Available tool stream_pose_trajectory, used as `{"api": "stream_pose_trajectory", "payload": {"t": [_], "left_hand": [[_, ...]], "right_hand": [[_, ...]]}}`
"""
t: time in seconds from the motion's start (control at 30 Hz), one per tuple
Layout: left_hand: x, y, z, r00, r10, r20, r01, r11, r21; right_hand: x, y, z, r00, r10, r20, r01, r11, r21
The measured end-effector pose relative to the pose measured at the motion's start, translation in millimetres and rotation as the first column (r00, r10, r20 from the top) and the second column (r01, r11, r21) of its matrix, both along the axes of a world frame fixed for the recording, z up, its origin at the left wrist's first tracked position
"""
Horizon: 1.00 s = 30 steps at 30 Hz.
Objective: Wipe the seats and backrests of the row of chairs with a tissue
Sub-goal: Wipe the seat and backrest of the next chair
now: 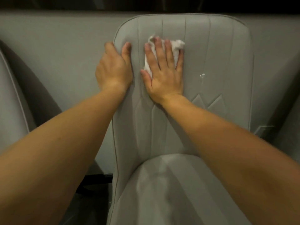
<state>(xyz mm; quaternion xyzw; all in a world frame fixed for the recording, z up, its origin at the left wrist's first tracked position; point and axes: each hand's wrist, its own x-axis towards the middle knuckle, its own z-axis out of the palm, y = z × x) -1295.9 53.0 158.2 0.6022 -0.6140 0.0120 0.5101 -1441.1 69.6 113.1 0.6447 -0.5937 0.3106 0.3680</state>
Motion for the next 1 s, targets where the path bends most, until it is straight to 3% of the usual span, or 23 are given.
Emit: {"api": "stream_pose_trajectory", "payload": {"t": [0.2,0.37,0.53,0.63,0.87,1.0], "left_hand": [[-0.2,0.3,0.7,1.0,-0.004,-0.004,0.004,1.0,-0.006],[0.4,2.0,0.0,1.0,0.014,0.013,-0.014,1.0,0.004],[0.2,3.6,0.0,1.0,0.022,0.019,-0.022,1.0,0.021],[0.1,4.8,0.5,1.0,0.022,0.015,-0.022,1.0,0.021],[-1.5,6.4,2.3,1.0,0.025,0.017,-0.026,0.999,0.027],[-1.4,5.9,2.1,1.0,0.017,0.022,-0.017,0.999,0.033]], "right_hand": [[2.5,-16.2,73.0,0.992,-0.006,-0.128,0.008,1.0,0.021],[-26.5,-9.6,88.2,0.927,0.076,-0.368,-0.032,0.992,0.124],[-96.4,13.2,82.2,0.984,-0.122,-0.131,0.136,0.985,0.102],[-121.7,29.3,65.6,0.977,-0.177,-0.123,0.191,0.975,0.112],[-97.2,22.3,45.8,0.954,-0.247,0.172,0.238,0.969,0.071],[-91.9,24.3,17.4,0.968,-0.222,0.12,0.216,0.974,0.065]]}}
